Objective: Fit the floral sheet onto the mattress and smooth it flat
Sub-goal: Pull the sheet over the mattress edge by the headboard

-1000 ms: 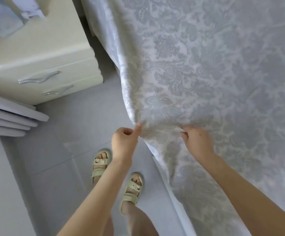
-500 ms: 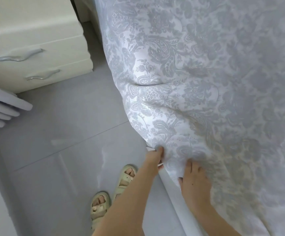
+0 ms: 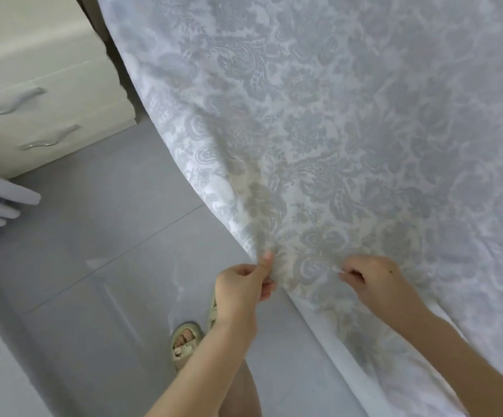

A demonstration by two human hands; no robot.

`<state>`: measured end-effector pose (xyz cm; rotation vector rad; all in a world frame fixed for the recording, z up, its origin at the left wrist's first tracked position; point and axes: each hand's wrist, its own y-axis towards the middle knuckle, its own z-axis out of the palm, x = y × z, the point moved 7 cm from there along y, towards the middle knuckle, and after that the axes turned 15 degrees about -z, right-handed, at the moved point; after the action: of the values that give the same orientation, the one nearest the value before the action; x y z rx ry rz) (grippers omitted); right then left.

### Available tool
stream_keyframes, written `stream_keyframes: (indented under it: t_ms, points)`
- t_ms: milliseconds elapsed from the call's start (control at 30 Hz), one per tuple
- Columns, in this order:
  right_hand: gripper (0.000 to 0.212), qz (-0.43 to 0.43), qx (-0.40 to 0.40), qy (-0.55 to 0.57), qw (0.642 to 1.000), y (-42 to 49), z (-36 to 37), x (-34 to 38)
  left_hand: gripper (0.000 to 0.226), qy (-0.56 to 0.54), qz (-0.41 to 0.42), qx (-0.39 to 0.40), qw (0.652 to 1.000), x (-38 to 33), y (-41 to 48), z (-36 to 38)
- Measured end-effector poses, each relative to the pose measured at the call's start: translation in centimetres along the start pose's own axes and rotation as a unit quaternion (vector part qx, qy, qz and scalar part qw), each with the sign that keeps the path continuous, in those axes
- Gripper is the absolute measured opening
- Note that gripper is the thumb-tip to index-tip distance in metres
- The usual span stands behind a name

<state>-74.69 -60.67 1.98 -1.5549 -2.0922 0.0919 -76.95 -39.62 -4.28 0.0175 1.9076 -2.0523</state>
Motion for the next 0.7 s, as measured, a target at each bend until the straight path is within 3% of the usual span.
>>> stream_keyframes:
  t_ms: [67,133,233,300,367,500,600,700]
  points:
    - [0.005,0.053,-0.019,0.056,0.997,-0.5,-0.7,-1.0,0.042,-0.009,-0.02,0.019,1.0,0.6,0.0,0.0]
    - [0.03,0.113,-0.041,0.049,0.992,-1.8,-0.4,-1.8,0.036,-0.056,-0.079,0.0,0.995,2.4,1.7,-1.0]
    - [0.037,0.201,-0.061,-0.022,0.977,-5.9,0.9,-2.6,0.029,0.0,-0.133,-0.058,0.989,6.3,4.8,-1.9]
    - [0.042,0.267,-0.035,-0.041,0.962,-9.7,3.1,-3.5,0.024,0.048,-0.167,-0.043,0.984,9.4,5.6,-0.6]
    - [0.056,0.301,0.011,-0.061,0.952,-13.4,5.8,-4.5,0.004,0.067,-0.195,0.011,0.978,12.4,5.5,1.9]
    - [0.088,0.333,0.074,-0.117,0.933,-19.1,10.6,-7.5,0.051,0.122,-0.177,0.044,0.976,16.2,6.6,6.2]
    - [0.097,0.365,0.089,-0.158,0.913,-22.1,12.2,-10.6,0.056,0.143,-0.194,0.045,0.969,19.4,7.9,9.2]
    - [0.09,0.364,0.099,-0.17,0.91,-24.6,14.0,-13.4,0.051,0.121,-0.236,0.076,0.961,23.2,8.9,12.5]
